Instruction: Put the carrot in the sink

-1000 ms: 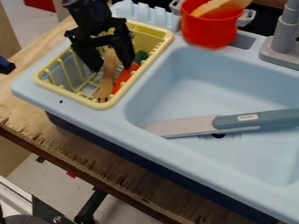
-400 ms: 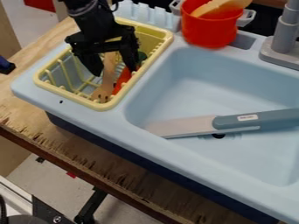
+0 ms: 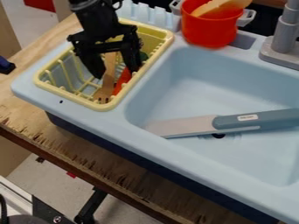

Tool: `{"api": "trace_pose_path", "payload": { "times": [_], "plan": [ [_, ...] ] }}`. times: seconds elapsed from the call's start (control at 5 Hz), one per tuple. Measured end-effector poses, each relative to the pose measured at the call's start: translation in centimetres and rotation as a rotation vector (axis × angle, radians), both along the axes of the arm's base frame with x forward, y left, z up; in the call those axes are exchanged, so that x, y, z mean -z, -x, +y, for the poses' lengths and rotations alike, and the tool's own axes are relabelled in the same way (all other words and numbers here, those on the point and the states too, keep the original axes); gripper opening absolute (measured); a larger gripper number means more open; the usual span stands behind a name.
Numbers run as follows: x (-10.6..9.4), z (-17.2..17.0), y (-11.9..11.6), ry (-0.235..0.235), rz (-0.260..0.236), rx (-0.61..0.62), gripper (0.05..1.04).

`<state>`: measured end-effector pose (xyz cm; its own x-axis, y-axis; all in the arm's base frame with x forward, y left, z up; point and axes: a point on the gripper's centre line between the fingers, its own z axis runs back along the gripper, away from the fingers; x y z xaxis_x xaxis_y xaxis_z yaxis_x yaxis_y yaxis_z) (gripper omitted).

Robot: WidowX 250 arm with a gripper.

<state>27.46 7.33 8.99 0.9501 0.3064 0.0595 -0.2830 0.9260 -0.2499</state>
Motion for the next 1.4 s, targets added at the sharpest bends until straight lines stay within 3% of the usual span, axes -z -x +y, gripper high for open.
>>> {"api": "trace_pose_path", "payload": {
  "times": [0.4, 0.8, 1.0, 1.2, 1.4],
  "plan": [
    [1.1, -0.5, -0.6, -0.088, -0.005, -0.078, 0.999],
    [1.6, -0.8, -1.0, -0.156, -0.100, -0.120, 0.999],
    [1.6, -0.7, -0.8, -0.156, -0.085, -0.129, 0.950],
    [1.6, -0.9, -0.8, -0.147, -0.079, -0.145, 0.689],
    [1.6, -0.9, -0.9, -0.165, -0.069, -0.143, 0.592]
  ]
}}
